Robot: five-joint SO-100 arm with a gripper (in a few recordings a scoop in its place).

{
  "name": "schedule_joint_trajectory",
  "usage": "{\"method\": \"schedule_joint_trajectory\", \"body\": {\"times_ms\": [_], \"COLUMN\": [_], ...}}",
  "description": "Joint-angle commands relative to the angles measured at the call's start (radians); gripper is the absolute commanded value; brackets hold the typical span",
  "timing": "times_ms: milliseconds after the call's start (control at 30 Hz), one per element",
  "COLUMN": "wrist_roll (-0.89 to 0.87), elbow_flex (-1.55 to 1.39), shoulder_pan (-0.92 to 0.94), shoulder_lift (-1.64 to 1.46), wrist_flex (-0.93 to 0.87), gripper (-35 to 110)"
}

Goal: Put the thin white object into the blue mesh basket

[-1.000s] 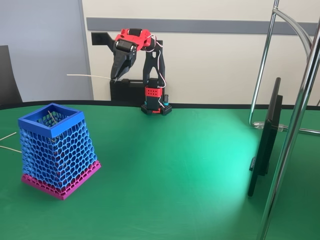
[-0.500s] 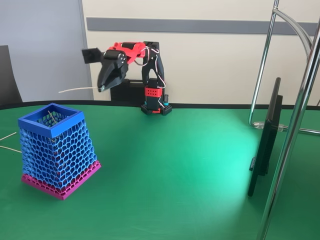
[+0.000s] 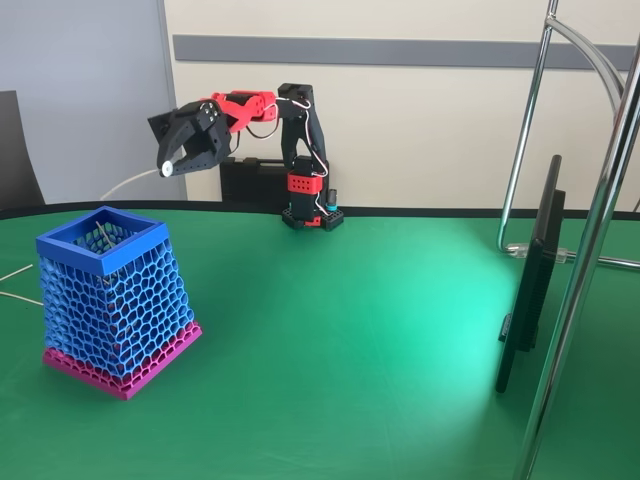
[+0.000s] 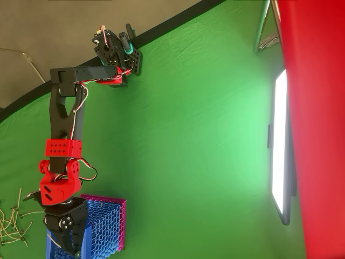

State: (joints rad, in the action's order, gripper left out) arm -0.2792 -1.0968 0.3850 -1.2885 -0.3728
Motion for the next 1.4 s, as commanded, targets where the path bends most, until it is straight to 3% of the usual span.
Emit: {"method": "schedule_joint_trajectory", "body": {"times_ms": [0,400,667,1067,1367], "wrist_roll": [-0.043,-0.284,-0.439,-0.477,-0.362], "elbow_flex": [0.006,-0.083,-0.181,-0.281,-0.488], "shoulder_pan": [0.003,-0.017,-0.018,-0.014,-0.104], "shoulder_lift": [0.000,0.000,-0.086,-0.299,-0.526], "wrist_flex": [0.021,0.043,0.052,0.054,0.054], "gripper": [6,8,44,50,50]}}
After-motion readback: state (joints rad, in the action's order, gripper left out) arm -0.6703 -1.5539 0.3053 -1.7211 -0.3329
